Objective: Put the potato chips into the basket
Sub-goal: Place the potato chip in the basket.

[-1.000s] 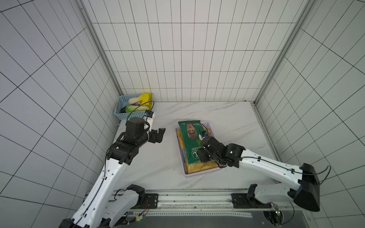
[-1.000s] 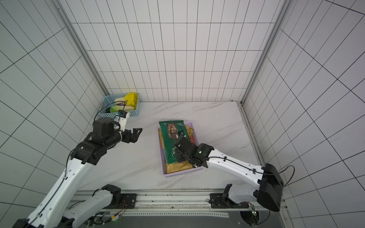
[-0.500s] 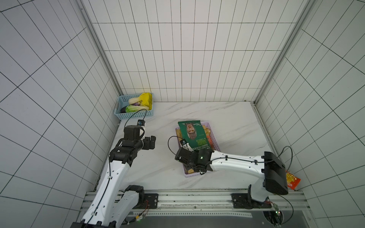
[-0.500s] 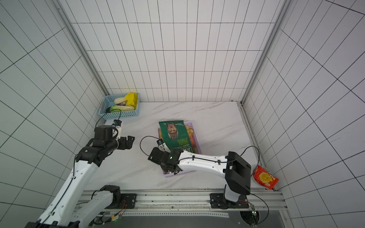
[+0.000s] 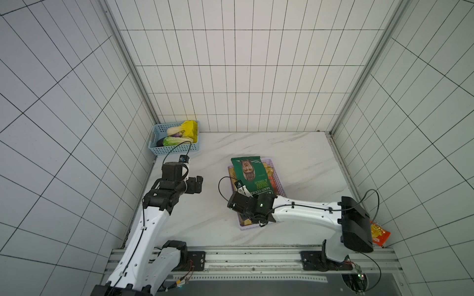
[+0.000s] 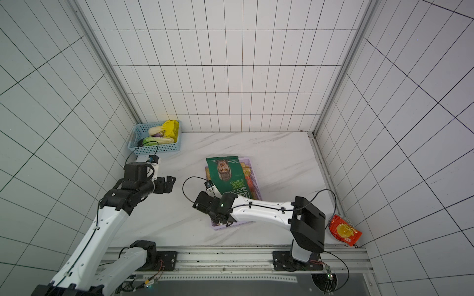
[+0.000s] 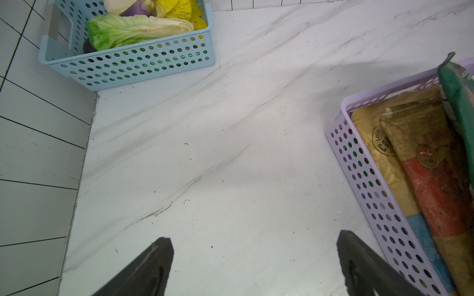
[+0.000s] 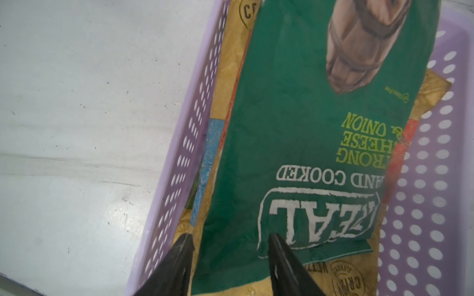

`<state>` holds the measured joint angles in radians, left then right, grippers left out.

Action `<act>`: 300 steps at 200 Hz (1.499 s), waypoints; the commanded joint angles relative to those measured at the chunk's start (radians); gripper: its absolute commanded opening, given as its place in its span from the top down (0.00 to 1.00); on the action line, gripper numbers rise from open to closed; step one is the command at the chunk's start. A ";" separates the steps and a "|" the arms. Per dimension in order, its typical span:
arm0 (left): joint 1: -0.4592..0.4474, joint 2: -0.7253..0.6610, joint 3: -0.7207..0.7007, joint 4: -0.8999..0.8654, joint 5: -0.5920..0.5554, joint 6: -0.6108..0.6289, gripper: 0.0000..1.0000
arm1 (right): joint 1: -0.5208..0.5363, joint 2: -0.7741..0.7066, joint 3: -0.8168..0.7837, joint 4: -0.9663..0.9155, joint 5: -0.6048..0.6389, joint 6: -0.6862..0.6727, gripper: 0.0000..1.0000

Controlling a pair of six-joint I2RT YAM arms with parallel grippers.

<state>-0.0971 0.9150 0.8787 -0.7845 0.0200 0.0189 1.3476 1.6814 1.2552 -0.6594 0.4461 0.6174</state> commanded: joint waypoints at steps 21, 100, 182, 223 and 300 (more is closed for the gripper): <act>0.004 0.001 -0.004 0.018 0.012 0.004 0.02 | -0.023 0.052 -0.033 0.040 -0.024 0.016 0.50; 0.004 -0.007 -0.006 0.018 0.007 0.005 0.02 | -0.030 0.006 -0.068 -0.004 0.020 0.028 0.56; 0.004 -0.005 -0.005 0.021 -0.003 0.004 0.02 | -0.034 -0.044 -0.110 -0.027 0.049 0.036 0.72; 0.004 -0.008 -0.006 0.021 0.002 0.006 0.02 | -0.034 -0.063 -0.127 -0.031 0.040 0.034 0.91; 0.004 -0.012 -0.007 0.021 0.005 0.006 0.02 | -0.005 -0.079 -0.057 -0.175 0.021 0.053 1.00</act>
<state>-0.0971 0.9169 0.8787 -0.7822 0.0227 0.0193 1.3277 1.6165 1.1538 -0.7334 0.4583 0.6487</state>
